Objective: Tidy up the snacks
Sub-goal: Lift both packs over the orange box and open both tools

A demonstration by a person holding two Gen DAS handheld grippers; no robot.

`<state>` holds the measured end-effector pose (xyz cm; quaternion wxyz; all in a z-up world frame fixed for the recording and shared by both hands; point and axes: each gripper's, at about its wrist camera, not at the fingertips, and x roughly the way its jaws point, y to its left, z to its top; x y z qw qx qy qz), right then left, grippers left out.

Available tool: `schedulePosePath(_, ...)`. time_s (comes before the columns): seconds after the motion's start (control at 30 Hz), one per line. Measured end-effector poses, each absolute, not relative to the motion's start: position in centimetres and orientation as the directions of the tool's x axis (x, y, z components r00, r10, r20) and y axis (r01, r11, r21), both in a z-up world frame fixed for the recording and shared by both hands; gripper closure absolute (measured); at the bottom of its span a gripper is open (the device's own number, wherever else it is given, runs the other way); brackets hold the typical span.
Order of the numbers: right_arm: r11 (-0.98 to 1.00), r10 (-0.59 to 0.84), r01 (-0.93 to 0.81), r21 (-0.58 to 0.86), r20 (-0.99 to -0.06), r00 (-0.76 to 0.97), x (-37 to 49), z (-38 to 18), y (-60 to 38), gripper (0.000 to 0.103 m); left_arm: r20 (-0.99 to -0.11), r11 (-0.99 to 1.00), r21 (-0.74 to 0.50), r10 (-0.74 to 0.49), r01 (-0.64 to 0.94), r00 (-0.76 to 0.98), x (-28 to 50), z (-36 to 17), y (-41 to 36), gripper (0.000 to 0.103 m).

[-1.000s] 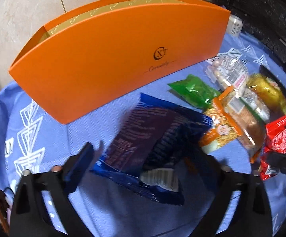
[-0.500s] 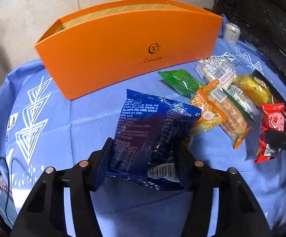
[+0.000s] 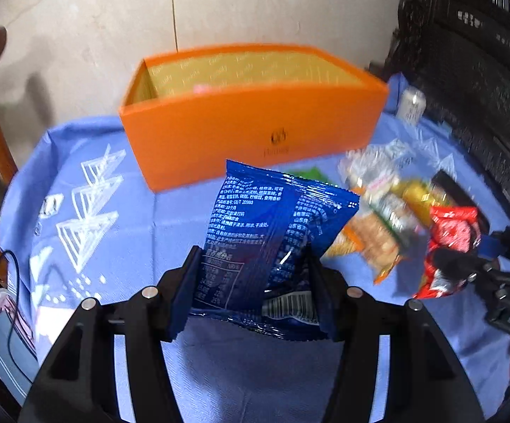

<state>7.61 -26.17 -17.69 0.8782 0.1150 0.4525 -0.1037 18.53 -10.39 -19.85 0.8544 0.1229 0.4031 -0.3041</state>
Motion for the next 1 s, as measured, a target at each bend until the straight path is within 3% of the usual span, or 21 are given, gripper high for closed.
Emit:
schedulePosePath(0.47,0.958,-0.123,0.265,0.113,-0.674,0.728,16.6,-9.0,-30.2,0.066,-0.638,0.849,-0.072,-0.443,0.523,0.630,26.8,-9.0,-13.1,0.047)
schedulePosePath(0.9,0.961,-0.187,0.275,0.035,-0.653,0.734,26.7,-8.4,-35.0,0.065,-0.665,0.889,0.034,-0.321,0.457,0.674,35.8,-9.4,-18.5,0.046)
schedulePosePath(0.97,0.962,-0.179,0.270,0.036,-0.665,0.725,27.6,-8.8,-35.0,0.055,-0.653,0.902,0.056,-0.291,0.428,0.699,36.3,-9.3,-18.9,0.019)
schedulePosePath(1.0,0.959,-0.188,0.280,0.034,-0.665,0.723,27.6,-8.8,-35.0,0.026,-0.633,0.914,0.074,-0.265,0.398,0.727,36.2,-9.0,-18.8,0.004)
